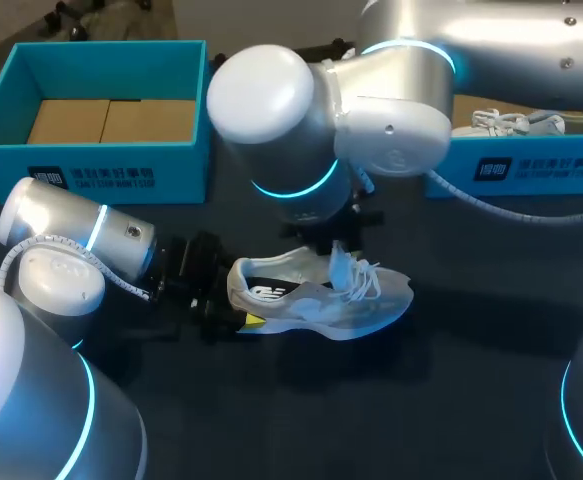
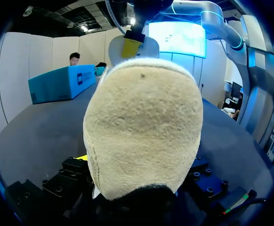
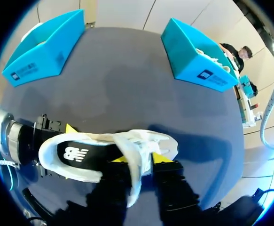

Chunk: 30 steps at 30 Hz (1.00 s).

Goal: Take the shoe out of the shoebox, open the shoe tongue, remove and reinsert the insole, then place the shoe into the shoebox

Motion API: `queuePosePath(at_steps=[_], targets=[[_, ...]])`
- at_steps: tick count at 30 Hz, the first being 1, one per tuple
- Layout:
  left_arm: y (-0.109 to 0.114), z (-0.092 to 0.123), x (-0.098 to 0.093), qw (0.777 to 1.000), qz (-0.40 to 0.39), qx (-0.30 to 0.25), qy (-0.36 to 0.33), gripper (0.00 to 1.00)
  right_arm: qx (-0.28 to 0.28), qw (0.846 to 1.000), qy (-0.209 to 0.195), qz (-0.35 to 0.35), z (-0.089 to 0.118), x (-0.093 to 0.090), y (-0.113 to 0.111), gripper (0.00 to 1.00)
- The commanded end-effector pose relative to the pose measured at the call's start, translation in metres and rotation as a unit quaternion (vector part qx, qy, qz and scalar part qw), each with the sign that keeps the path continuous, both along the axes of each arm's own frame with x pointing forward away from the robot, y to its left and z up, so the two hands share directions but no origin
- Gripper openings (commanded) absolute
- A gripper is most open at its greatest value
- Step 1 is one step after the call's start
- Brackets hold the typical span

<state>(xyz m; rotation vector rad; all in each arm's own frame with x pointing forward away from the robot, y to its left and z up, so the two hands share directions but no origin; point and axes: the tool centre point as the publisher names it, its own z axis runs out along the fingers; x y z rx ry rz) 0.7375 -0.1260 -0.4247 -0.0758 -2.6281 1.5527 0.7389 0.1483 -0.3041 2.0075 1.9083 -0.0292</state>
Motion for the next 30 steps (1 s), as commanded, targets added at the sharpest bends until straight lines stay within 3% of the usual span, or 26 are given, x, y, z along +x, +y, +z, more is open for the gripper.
queuePosePath(at_steps=[1,12,17,30], targets=[[0.0,-0.001,-0.002,1.0,0.0,0.002,-0.001,0.0,0.015,0.993,-0.038,-0.108,-0.001,-0.003,-0.009,0.0],[0.0,-0.001,-0.002,1.0,0.0,0.002,-0.001,0.0,0.006,0.986,-0.044,-0.158,-0.023,0.0,-0.042,0.0],[0.0,-0.001,-0.002,1.0,0.0,0.002,-0.001,0.0,0.005,0.983,-0.037,-0.181,-0.045,-0.002,-0.054,0.0],[0.0,-0.001,-0.002,1.0,0.0,0.002,-0.001,0.0,0.013,0.979,-0.018,-0.201,-0.086,-0.011,-0.062,0.0]])
